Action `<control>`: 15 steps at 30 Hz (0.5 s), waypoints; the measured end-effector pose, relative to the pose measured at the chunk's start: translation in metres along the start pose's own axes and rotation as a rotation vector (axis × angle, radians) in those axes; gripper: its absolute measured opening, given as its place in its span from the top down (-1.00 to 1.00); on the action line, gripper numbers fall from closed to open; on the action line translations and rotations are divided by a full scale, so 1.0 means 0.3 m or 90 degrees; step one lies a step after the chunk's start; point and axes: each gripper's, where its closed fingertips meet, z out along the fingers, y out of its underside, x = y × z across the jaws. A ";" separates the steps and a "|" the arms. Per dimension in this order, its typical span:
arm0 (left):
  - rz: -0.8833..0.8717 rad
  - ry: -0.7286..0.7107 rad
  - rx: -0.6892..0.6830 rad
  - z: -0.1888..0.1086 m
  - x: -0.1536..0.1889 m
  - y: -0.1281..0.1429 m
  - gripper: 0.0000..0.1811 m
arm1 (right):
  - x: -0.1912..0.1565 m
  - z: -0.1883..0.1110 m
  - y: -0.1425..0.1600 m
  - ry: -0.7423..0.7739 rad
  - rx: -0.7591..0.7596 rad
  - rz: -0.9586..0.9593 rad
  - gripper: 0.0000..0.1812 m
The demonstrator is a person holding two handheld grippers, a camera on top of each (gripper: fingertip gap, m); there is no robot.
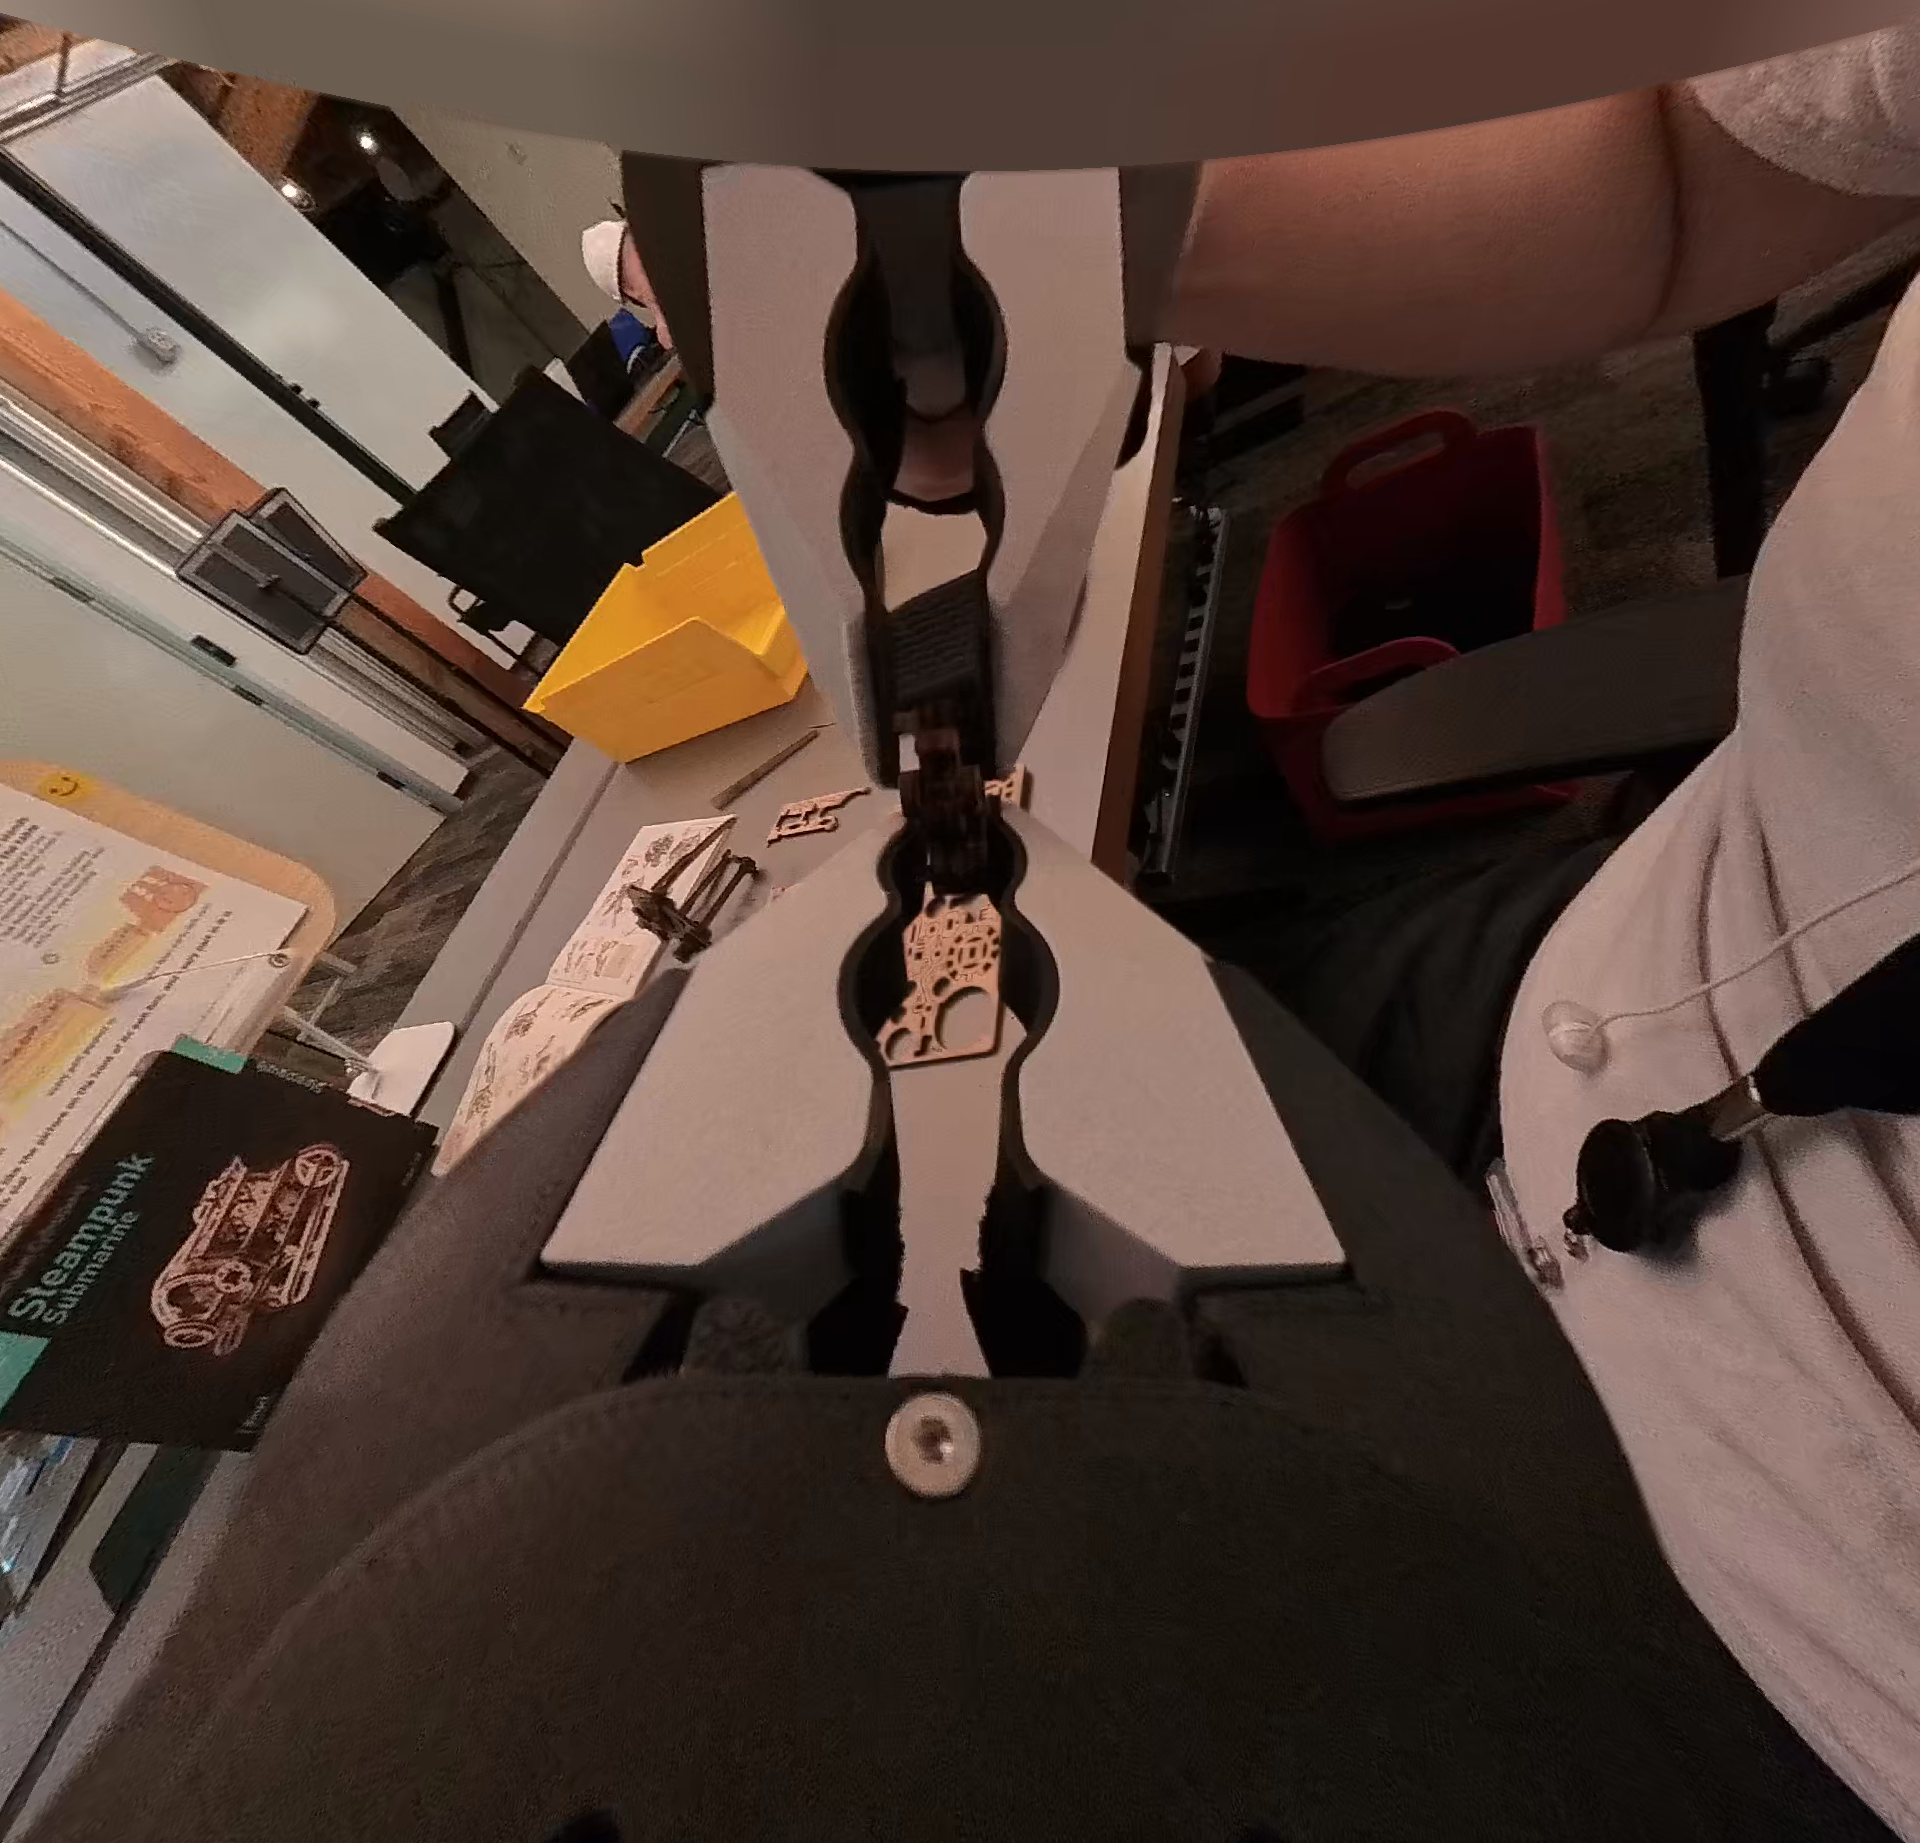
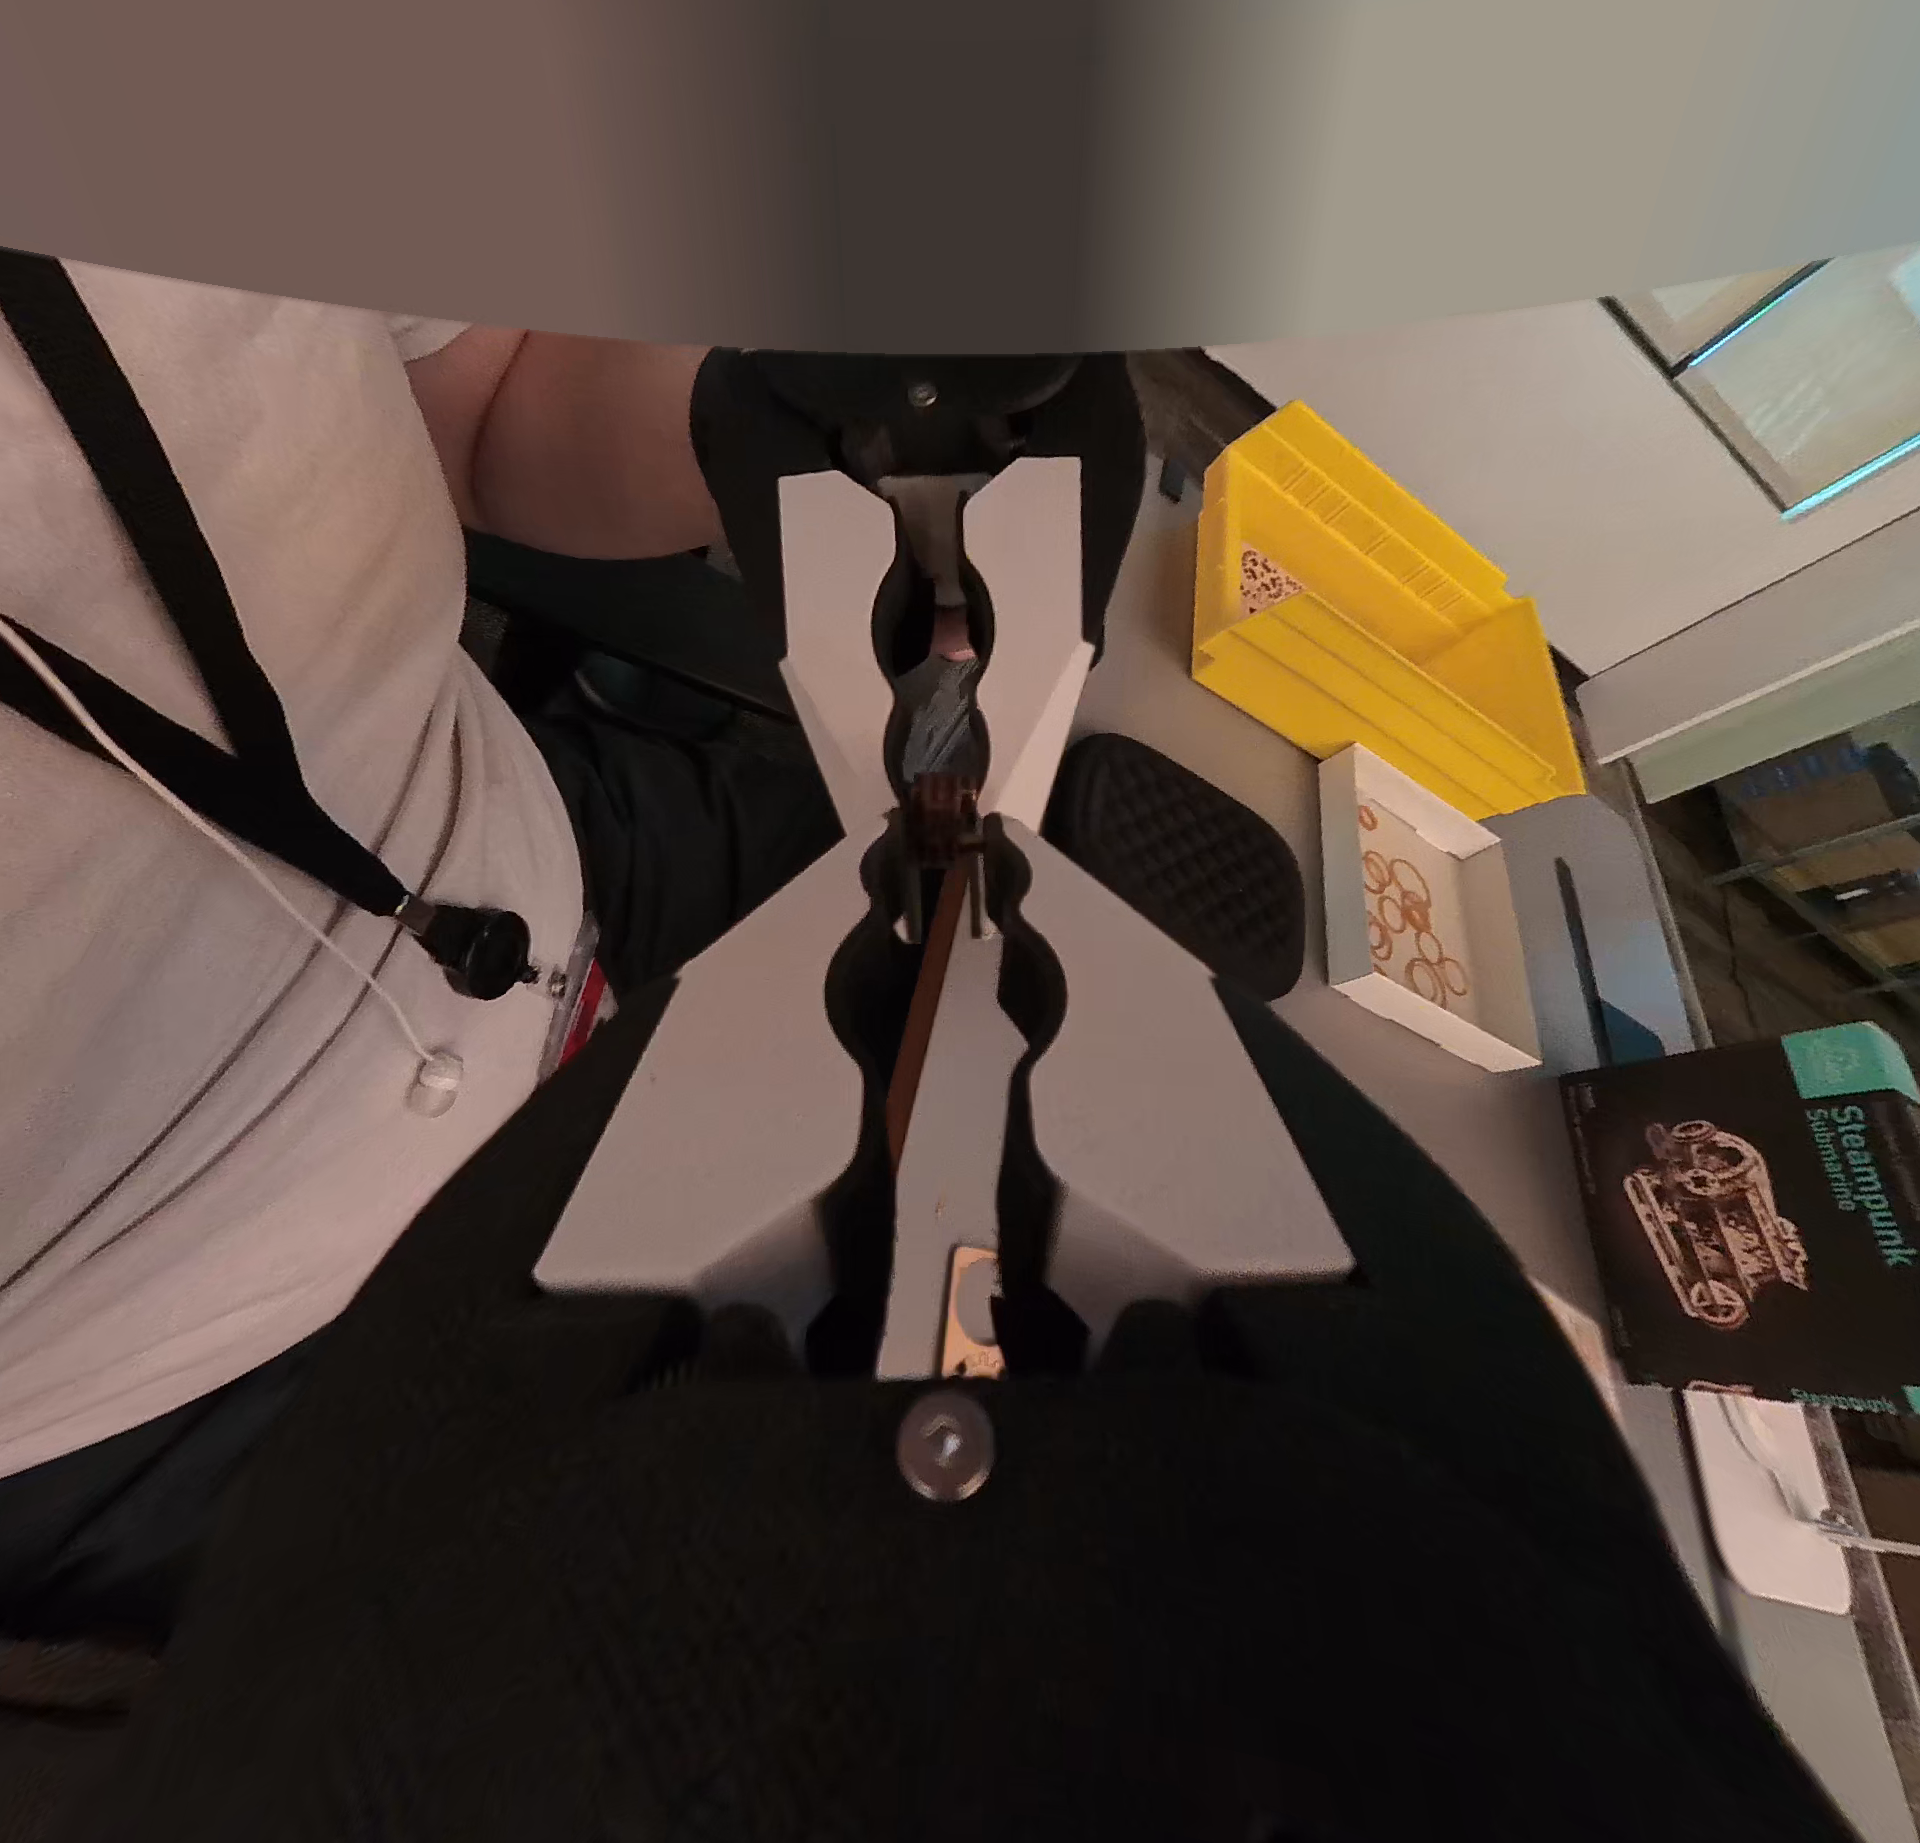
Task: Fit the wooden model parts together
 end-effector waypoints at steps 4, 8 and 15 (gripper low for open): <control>0.001 -0.014 0.002 -0.004 -0.012 -0.003 0.91 | 0.008 -0.001 -0.001 0.033 0.017 -0.020 0.89; 0.005 -0.013 -0.008 -0.004 -0.010 0.008 0.91 | 0.007 0.005 0.008 0.051 0.023 -0.019 0.89; 0.016 -0.006 -0.020 -0.005 -0.002 0.021 0.91 | -0.003 0.015 0.015 0.051 0.026 -0.031 0.89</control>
